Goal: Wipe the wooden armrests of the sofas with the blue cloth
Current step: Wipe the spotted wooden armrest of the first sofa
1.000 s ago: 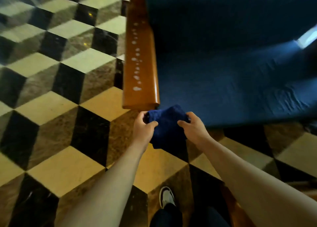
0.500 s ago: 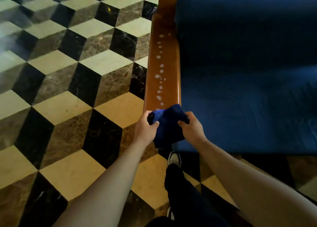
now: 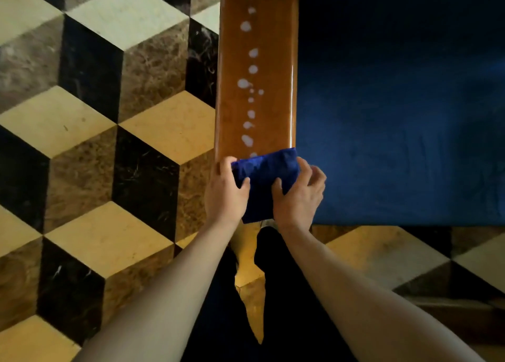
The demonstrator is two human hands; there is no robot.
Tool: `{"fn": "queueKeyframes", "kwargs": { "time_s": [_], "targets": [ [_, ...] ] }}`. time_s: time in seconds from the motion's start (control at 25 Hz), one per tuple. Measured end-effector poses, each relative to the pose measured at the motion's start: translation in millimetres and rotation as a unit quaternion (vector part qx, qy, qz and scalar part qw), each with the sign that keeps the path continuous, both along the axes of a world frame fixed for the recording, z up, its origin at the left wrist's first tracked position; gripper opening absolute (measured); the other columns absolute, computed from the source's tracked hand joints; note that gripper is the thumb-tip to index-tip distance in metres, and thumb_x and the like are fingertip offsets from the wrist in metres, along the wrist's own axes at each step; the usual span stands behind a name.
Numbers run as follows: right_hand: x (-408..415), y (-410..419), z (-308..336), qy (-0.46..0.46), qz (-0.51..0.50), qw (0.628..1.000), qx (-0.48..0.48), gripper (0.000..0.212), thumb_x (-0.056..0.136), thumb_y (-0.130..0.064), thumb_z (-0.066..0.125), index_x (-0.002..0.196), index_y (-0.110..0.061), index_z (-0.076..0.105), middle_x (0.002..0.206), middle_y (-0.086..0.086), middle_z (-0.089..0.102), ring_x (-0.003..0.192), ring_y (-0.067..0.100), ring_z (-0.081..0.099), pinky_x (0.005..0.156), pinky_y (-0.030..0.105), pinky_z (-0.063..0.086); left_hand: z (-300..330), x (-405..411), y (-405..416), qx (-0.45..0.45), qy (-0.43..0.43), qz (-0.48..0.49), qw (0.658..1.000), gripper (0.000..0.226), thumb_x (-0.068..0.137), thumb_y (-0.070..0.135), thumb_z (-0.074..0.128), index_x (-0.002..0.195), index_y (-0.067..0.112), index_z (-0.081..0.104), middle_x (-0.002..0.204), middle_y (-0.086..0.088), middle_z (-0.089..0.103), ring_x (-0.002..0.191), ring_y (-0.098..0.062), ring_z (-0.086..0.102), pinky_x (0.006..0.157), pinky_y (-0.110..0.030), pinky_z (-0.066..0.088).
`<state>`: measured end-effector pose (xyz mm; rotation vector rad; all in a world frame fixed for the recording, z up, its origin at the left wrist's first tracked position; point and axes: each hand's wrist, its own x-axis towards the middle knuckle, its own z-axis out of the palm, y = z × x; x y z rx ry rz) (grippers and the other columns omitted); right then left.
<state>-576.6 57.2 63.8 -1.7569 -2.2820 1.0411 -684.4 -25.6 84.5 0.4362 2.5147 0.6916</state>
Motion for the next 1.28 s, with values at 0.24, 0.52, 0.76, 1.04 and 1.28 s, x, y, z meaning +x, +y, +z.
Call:
{"fn": "queueKeyframes", "kwargs": {
  "time_s": [0.24,0.52,0.76,1.04,1.28],
  "targets": [
    [-38.6,-21.7,-16.4,-0.166,0.069,0.983,-0.045,0.113,0.082,-0.092,0.028,0.162,-0.022,-0.011,0.171,0.019,0.003,0.153,0.044,0.019,0.121,0.059,0.027,-15.8,-37.2,-14.6,-0.056,-0.008,-0.024,0.998,0.075,0.088,0.057,0.066,0.144,0.016,0.040,0.145,-0.016,0.046,0.127,-0.034,0.047,0.098,-0.045,0.048],
    [-65.0,73.6,-35.0,0.072,-0.101,0.977,-0.171,0.105,0.061,-0.086,0.060,0.145,-0.025,0.047,0.135,0.002,0.066,0.102,0.010,0.068,0.084,0.031,0.057,-47.1,-89.2,2.2,-0.009,-0.235,0.100,0.967,0.079,0.095,0.074,0.029,0.146,0.017,0.047,0.142,-0.009,0.060,0.120,-0.031,0.061,0.095,-0.043,0.051],
    [-23.9,42.8,-39.9,0.123,-0.032,0.975,-0.180,0.082,0.081,-0.067,0.060,0.154,-0.043,0.031,0.153,-0.004,0.051,0.135,0.017,0.055,0.111,0.044,0.047,-63.2,-108.9,-11.1,0.017,-0.345,0.184,0.920,0.095,0.082,0.085,0.024,0.153,0.025,0.045,0.158,-0.007,0.046,0.139,-0.032,0.049,0.114,-0.053,0.040],
    [-50.9,-72.3,-32.9,-0.164,0.307,0.925,0.155,0.080,0.099,-0.073,0.023,0.164,-0.034,0.000,0.174,0.006,-0.007,0.158,0.041,-0.010,0.125,0.062,0.001,-56.7,-131.0,-20.7,0.080,-0.459,0.257,0.847,0.069,0.086,0.076,0.039,0.113,0.020,0.070,0.097,0.001,0.082,0.105,-0.028,0.072,0.094,-0.051,0.056],
    [-134.3,-53.7,-42.7,-0.152,0.328,0.911,0.201,0.086,0.087,-0.048,0.060,0.163,-0.029,0.024,0.174,0.006,-0.002,0.157,0.045,-0.008,0.126,0.062,0.004,-50.5,-161.4,-14.5,0.088,-0.426,0.209,0.876,0.073,0.096,0.067,0.035,0.141,0.014,0.057,0.131,-0.014,0.070,0.118,-0.035,0.066,0.105,-0.055,0.051]
  ]
}}
